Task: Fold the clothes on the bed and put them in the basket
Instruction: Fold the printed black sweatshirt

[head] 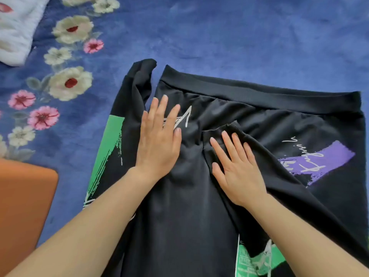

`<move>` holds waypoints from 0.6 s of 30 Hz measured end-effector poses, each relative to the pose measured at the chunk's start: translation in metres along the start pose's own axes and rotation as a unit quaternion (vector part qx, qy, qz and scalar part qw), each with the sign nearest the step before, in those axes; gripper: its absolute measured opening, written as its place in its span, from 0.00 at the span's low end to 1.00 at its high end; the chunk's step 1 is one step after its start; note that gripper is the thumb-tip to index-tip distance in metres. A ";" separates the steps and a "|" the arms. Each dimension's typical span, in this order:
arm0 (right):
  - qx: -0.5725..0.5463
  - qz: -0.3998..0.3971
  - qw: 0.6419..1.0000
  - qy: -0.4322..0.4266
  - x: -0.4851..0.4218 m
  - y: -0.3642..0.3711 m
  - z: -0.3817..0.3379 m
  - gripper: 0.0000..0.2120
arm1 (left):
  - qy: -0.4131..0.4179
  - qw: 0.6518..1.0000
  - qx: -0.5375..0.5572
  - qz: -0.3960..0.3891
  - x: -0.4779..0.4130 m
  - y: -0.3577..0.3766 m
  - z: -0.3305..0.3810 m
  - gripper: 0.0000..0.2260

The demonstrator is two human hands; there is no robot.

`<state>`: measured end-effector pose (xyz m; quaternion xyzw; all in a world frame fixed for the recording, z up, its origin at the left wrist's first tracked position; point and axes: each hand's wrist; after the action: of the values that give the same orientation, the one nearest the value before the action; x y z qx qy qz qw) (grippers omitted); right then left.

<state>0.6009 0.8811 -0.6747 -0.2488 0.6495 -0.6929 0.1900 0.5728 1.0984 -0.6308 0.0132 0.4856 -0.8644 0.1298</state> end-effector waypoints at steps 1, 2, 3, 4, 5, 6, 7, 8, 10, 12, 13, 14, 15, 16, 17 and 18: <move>0.008 -0.001 1.000 0.000 0.000 -0.002 -0.005 0.29 | -0.041 0.997 -0.003 0.065 0.004 -0.015 -0.009 0.23; 0.013 -0.004 1.000 0.006 0.000 -0.004 -0.007 0.29 | -0.107 0.987 0.006 0.120 0.006 -0.029 -0.020 0.24; 0.017 -0.009 1.000 0.020 0.001 -0.006 -0.009 0.30 | -0.195 0.967 0.033 0.160 0.006 -0.040 -0.035 0.24; 0.021 -0.006 0.999 0.032 0.001 -0.010 -0.014 0.31 | -0.298 0.934 0.072 0.183 0.009 -0.053 -0.052 0.26; 0.022 0.001 0.999 0.043 0.001 -0.016 -0.022 0.32 | -0.393 0.895 0.113 0.177 0.016 -0.065 -0.071 0.28; 0.020 0.007 0.998 0.052 0.003 -0.020 -0.027 0.33 | -0.447 0.871 0.143 0.142 0.022 -0.072 -0.085 0.30; 0.020 0.009 0.998 0.051 0.006 -0.025 -0.035 0.34 | -0.464 0.863 0.175 0.097 0.031 -0.079 -0.093 0.30; 0.016 0.004 0.999 0.045 0.010 -0.027 -0.040 0.34 | -0.455 0.865 0.199 0.069 0.035 -0.082 -0.101 0.26; -0.008 -0.014 0.999 0.031 0.021 -0.028 -0.053 0.34 | -0.433 0.861 0.243 0.107 0.044 -0.098 -0.107 0.11; -0.032 -0.046 0.998 0.023 0.029 -0.031 -0.060 0.33 | -0.425 0.841 0.264 0.205 0.048 -0.125 -0.105 0.08; -0.047 -0.058 0.997 0.025 0.031 -0.033 -0.059 0.32 | -0.423 0.832 0.255 0.253 0.047 -0.138 -0.102 0.11; -0.059 -0.061 0.996 0.021 0.033 -0.037 -0.060 0.30 | -0.416 0.830 0.234 0.290 0.049 -0.155 -0.093 0.14; -0.072 -0.066 0.995 0.023 0.032 -0.041 -0.059 0.29 | -0.399 0.833 0.230 0.307 0.047 -0.167 -0.083 0.15; -0.092 -0.072 0.993 0.026 0.030 -0.049 -0.060 0.28 | -0.372 0.837 0.247 0.315 0.047 -0.177 -0.068 0.16; -0.130 -0.078 0.988 0.039 0.027 -0.053 -0.059 0.27 | -0.335 0.842 0.284 0.314 0.045 -0.182 -0.050 0.15; -0.185 -0.078 0.978 0.063 0.025 -0.062 -0.061 0.25 | -0.295 0.846 0.324 0.303 0.044 -0.185 -0.029 0.14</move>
<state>0.5480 0.9208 -0.6121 -0.2852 0.7556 -0.5879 0.0450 0.4833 1.2047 -0.4984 -0.0543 0.0889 -0.8534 0.5108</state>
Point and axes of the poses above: each hand's wrist, its own x-axis away from the middle knuckle, its own y-axis out of the palm, z = x × y, and after that the axes turned 13 degrees about x, right-handed
